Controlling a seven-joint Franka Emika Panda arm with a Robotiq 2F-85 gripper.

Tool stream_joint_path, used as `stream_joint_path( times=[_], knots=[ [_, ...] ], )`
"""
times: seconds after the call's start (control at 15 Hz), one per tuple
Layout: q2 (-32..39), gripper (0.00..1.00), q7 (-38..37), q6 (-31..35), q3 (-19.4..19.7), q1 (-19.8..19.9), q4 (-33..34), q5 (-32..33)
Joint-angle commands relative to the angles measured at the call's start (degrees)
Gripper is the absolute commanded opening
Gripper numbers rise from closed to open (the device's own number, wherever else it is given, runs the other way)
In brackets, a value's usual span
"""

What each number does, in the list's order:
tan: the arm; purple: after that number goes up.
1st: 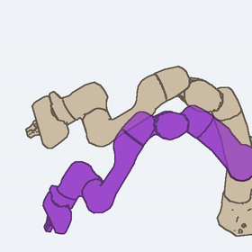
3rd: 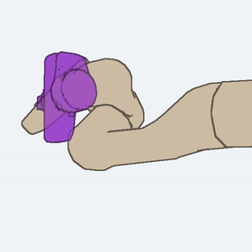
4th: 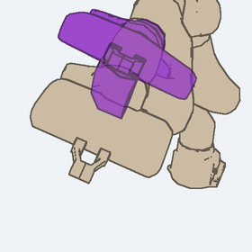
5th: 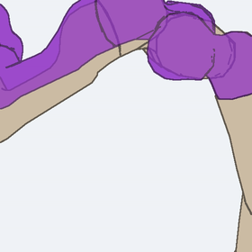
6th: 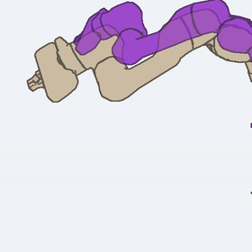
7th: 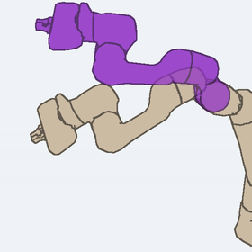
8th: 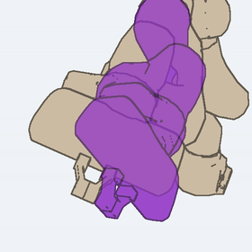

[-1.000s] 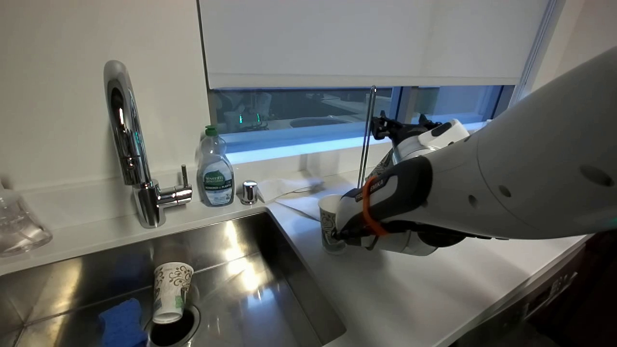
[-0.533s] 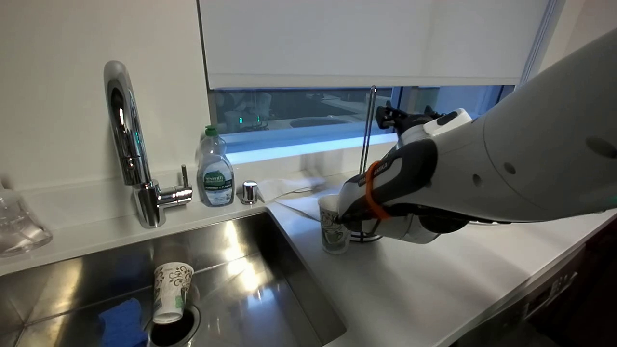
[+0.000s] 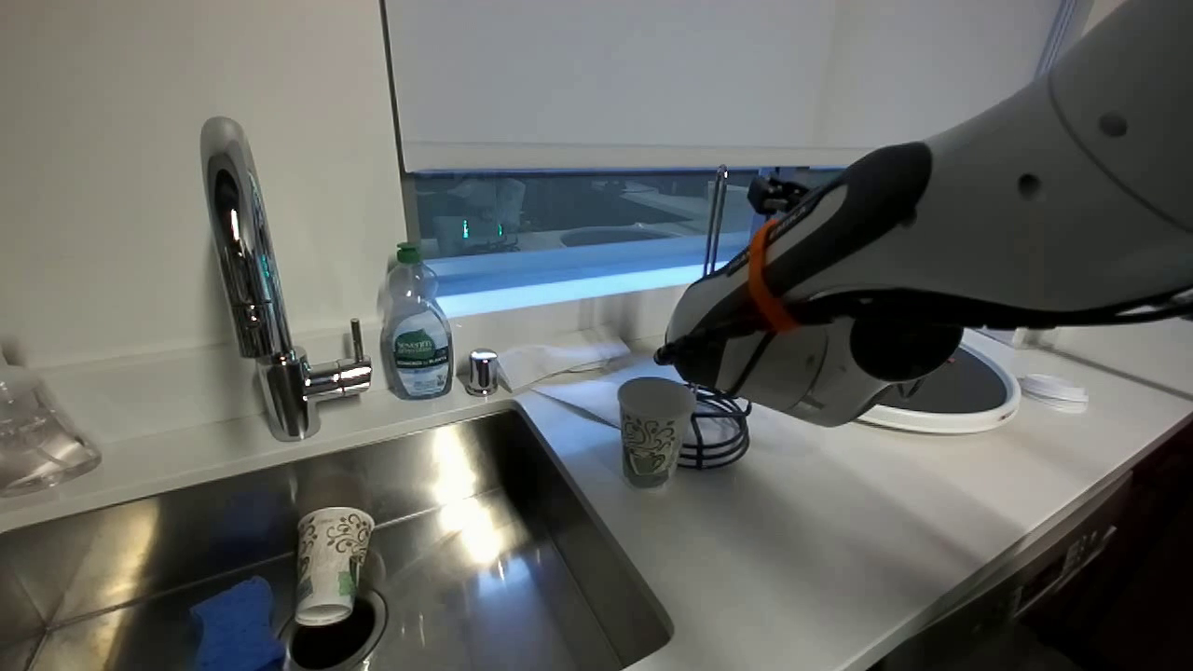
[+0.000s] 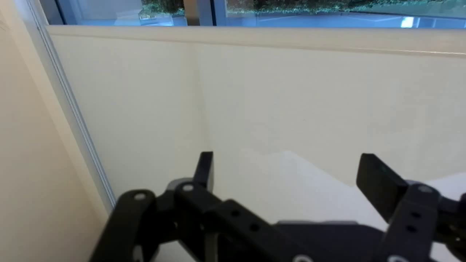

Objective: Put the coffee cup on the stand

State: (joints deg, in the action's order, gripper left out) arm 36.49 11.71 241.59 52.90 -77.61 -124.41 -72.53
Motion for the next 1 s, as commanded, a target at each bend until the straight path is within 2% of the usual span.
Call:
stream_joint_path(
  times=[0.0, 0.07, 0.4, 0.6, 0.93],
  knots=[
    [-13.12, 1.0, 6.19, 0.36, -4.74, 2.96, -3.6, 3.65],
    [-12.26, 1.0, 5.05, -3.42, -0.19, -1.0, -4.66, 2.85],
    [-25.1, 1.0, 8.64, -9.56, 1.48, -3.15, -8.85, 8.65],
    [-32.97, 1.0, 13.31, -12.42, 2.55, -4.75, -10.76, 11.0],
    [-45.9, 1.0, 24.37, -17.33, 1.74, -4.86, -13.44, 10.2]
  ],
)
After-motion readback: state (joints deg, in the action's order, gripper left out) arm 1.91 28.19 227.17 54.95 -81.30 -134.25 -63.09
